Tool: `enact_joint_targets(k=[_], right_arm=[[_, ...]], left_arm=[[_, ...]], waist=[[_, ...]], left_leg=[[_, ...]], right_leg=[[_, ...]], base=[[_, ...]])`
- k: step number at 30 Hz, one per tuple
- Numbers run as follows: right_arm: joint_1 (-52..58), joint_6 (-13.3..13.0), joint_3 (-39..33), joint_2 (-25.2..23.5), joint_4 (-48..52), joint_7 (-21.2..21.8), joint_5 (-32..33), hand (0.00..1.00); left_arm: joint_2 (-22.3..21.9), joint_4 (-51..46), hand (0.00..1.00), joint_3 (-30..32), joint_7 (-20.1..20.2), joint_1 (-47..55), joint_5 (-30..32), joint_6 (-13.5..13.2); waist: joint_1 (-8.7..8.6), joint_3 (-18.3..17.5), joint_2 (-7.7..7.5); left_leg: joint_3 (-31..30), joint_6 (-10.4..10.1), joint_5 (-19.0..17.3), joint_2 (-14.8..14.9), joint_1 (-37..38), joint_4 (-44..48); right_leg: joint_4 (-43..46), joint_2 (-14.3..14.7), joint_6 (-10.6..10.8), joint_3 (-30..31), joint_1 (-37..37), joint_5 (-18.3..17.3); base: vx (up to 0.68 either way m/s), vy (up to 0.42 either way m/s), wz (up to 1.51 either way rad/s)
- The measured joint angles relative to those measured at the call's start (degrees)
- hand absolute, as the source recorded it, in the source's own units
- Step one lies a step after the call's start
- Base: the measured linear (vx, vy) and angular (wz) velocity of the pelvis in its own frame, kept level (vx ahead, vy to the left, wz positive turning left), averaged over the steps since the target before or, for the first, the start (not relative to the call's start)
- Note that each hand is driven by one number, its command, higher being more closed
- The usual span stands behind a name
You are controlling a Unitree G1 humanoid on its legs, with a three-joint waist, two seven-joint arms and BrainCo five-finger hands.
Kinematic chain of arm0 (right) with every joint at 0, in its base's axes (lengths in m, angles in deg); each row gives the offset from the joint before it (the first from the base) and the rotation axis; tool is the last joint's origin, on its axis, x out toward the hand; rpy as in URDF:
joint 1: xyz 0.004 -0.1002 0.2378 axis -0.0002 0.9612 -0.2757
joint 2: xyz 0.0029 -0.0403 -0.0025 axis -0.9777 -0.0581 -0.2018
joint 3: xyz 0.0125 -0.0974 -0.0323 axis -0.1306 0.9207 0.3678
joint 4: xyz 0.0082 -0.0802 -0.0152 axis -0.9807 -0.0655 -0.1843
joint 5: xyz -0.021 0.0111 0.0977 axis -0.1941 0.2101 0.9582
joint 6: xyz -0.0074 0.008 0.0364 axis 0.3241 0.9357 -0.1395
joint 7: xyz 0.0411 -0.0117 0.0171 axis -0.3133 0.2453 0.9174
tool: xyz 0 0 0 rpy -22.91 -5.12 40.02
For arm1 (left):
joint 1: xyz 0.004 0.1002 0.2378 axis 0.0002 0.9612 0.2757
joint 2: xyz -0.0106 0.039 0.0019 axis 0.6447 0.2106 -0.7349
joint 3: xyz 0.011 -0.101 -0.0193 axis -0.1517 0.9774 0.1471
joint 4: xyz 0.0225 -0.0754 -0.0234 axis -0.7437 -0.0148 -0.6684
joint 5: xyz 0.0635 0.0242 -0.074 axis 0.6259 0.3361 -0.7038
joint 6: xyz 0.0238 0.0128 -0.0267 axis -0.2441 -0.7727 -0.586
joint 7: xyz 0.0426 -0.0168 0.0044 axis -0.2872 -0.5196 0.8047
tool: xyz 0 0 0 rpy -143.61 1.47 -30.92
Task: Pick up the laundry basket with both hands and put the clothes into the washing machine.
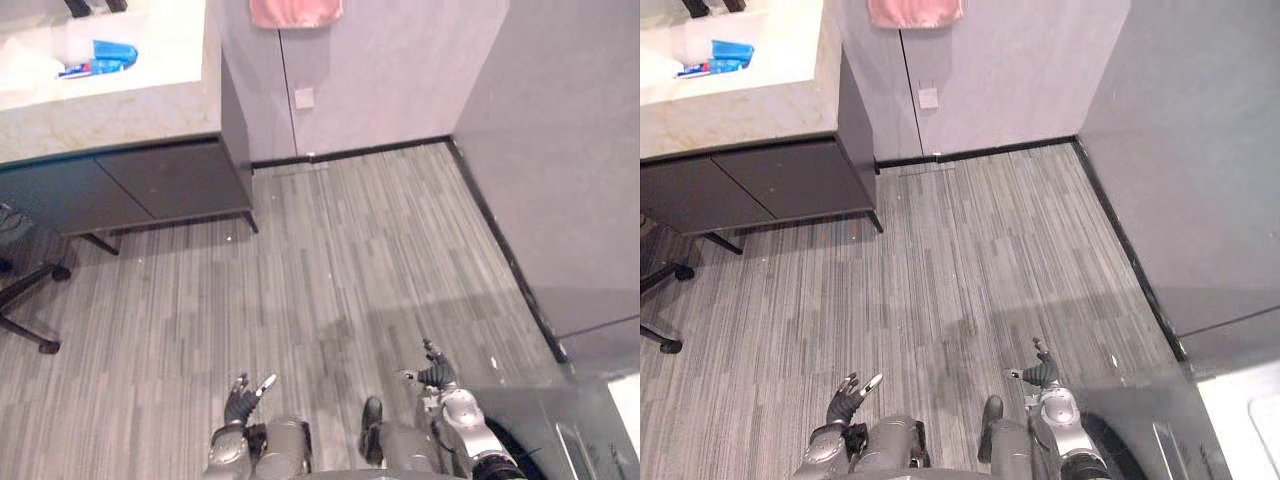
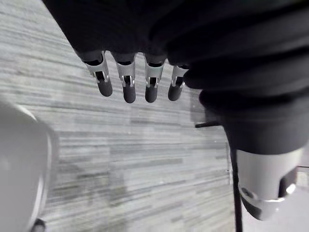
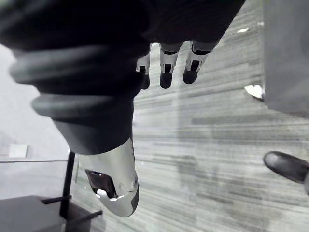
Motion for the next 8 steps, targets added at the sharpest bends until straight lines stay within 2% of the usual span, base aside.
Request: enact_joint_targets(k=[1,2,3,4,5,6,8], right_arm=[[0.0,0.0,-0.8,0.2,-0.1,0.0,0.0,0.0],[0.1,0.0,-1.7,0.6,-0.6,-0.3,0.0,0.0],[0.2,0.0,-2.0,1.0,-1.0,-0.6,-0.2,0.0],[0.4,0.0,-2.0,1.4,-1.0,-0.6,-0.2,0.0],[0.4,0.1,-2.4,1.7,-1.6,-0.6,-0.2,0.0],[0.6,0.1,-2.6,0.9,-1.8,-0.6,-0.3,0.0],[1.6,0.1,-3.0,-0.5,-2.3,-0.5,-1.2,0.0]], left_arm=[[0.0,0.0,0.0,-0.1,0.0,-0.4,0.1,-0.1],[0.1,0.0,0.0,-0.2,0.0,-1.2,0.8,-0.3],[0.3,0.0,0.0,-0.3,-0.1,-1.6,1.1,-0.4],[0.3,0.0,0.0,-0.5,-0.1,-1.6,1.1,-0.4],[0.5,0.2,0.0,-0.7,-0.1,-1.8,1.2,-0.3],[1.3,-0.3,0.0,-0.7,-0.1,-2.0,1.5,-0.5],[2.7,-0.4,0.0,-1.2,0.0,-1.5,1.9,-0.4]], waist=[[-0.07,0.0,0.01],[-0.02,-0.3,0.46],[0.03,-0.7,1.29],[0.01,-1.0,2.4],[-0.13,-1.1,3.14],[-0.21,-1.3,1.48],[0.21,-2.3,-0.44]], left_leg=[[0.0,-0.4,0.2,0.2,-0.1,-4.1],[0.0,-2.5,2.0,0.7,0.4,-13.7],[-0.4,-3.7,7.7,1.8,0.6,-21.4],[-1.1,-4.0,13.2,2.7,0.4,-23.6],[-1.5,-1.9,13.8,3.1,0.9,-24.4],[-1.5,-1.6,14.3,1.8,2.3,-27.0],[-1.0,-0.7,15.2,-0.5,4.2,-30.5]], right_leg=[[-0.7,-0.3,0.1,-0.4,0.7,0.1],[-1.7,-0.4,0.7,-1.1,1.7,0.4],[-2.7,0.2,2.5,-1.7,2.8,-0.1],[-3.1,1.1,3.3,-1.8,3.6,-0.6],[-3.3,2.0,4.3,-1.9,4.6,-1.3],[-2.9,0.1,4.9,-2.0,4.7,-1.6],[-2.9,-1.8,6.2,-1.9,5.1,-2.5]], base=[[0.25,0.015,0.16],[0.21,0.058,0.1],[0.2,0.083,0.02],[0.22,0.157,-0.03],[0.21,0.198,0.14],[0.22,0.238,0.23],[0.13,0.163,0.21]])
